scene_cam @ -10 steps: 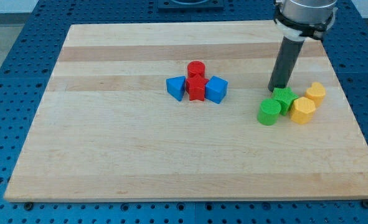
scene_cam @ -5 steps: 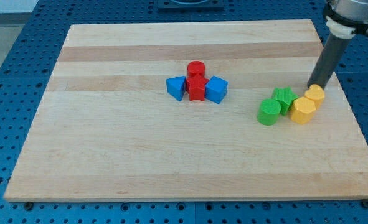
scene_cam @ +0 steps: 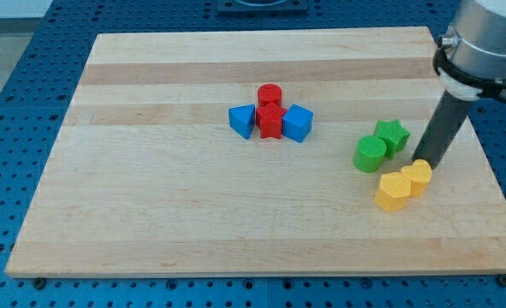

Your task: Separate the green and yellow blocks from each other

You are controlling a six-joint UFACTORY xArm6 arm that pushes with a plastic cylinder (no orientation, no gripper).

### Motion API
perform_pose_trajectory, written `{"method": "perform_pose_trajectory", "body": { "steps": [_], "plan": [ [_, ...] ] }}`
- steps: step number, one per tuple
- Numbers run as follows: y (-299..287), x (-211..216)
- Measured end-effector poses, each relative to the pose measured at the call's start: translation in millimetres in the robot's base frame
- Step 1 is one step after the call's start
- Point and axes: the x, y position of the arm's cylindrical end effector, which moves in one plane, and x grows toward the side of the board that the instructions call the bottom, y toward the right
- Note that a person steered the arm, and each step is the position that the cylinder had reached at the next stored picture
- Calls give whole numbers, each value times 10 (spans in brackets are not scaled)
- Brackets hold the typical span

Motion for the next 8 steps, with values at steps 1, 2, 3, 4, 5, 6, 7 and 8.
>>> {"method": "perform_pose_trajectory", "body": {
  "steps": [1,2,3,4,5,6,7,8],
  "plan": [
    [-133,100],
    [-230,184],
    [-256,198],
    [-263,198],
    [-344,198],
    [-446,198],
    [-537,198],
    [-650,198]
  ]
}}
